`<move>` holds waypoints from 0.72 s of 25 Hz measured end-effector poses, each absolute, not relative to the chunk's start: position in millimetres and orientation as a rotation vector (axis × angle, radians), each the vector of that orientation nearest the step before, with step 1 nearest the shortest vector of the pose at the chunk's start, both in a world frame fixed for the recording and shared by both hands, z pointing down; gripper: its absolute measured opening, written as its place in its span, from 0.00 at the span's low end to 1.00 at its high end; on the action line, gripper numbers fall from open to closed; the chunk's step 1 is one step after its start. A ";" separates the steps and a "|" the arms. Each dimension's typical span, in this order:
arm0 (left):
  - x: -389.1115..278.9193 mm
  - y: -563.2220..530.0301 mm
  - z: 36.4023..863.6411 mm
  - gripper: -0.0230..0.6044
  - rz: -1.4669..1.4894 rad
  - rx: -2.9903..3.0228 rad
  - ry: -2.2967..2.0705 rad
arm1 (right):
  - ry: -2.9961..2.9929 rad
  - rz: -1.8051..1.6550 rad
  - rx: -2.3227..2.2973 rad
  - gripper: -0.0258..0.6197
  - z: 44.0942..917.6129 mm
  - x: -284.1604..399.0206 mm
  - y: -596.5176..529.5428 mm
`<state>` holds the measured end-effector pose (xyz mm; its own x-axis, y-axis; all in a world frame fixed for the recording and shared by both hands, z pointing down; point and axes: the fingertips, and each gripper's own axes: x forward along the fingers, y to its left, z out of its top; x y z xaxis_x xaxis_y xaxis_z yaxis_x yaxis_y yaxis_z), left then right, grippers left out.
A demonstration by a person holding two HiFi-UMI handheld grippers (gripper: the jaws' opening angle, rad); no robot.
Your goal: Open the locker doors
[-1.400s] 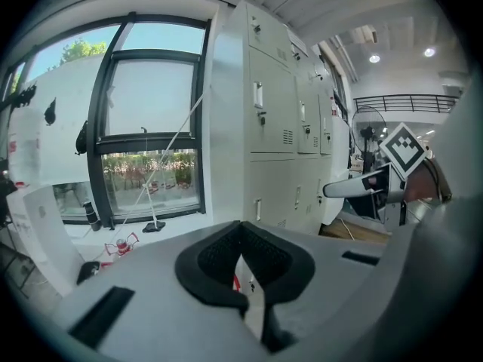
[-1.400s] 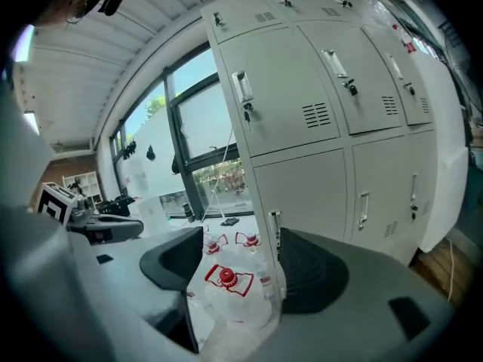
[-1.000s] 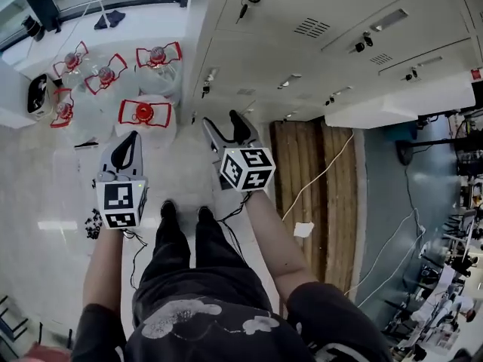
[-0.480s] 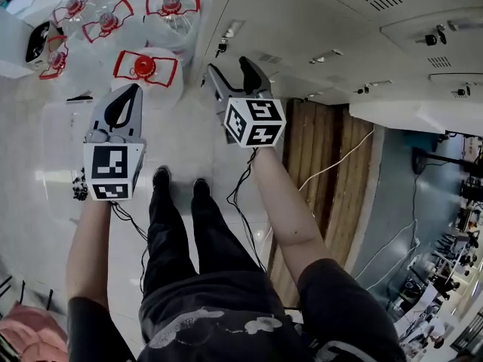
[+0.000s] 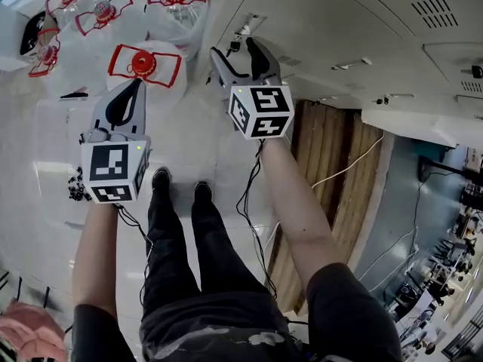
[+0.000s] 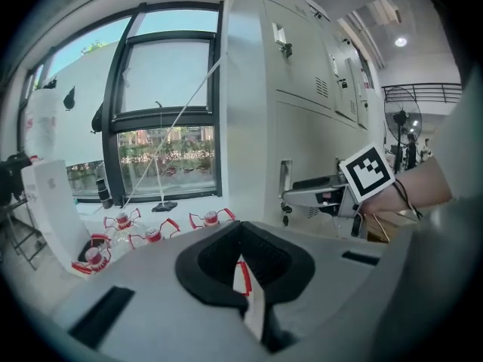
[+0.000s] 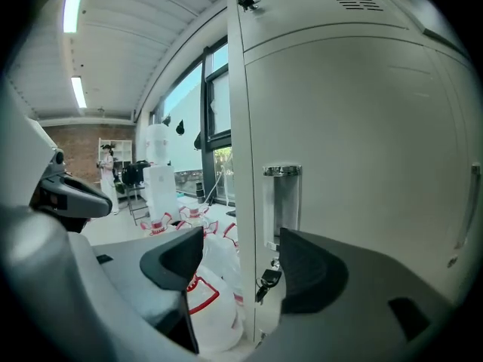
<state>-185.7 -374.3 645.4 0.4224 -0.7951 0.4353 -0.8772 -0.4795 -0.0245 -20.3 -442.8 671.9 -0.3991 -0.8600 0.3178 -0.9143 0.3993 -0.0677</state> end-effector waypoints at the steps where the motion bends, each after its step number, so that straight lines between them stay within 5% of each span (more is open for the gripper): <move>1: -185.6 -376.0 647.7 0.05 0.582 2.467 -1.471 | -2.428 0.327 1.573 0.54 671.9 -20.8 -446.9; 18: -192.6 -373.7 657.2 0.05 0.565 2.476 -1.426 | -2.369 0.168 1.624 0.54 670.4 -31.1 -481.6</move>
<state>-192.6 -373.7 657.2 0.4523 -0.7777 0.4366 -0.8657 -0.5006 0.0052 -31.1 -481.6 670.4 -0.3394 -0.8980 0.2800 -0.9285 0.3674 0.0530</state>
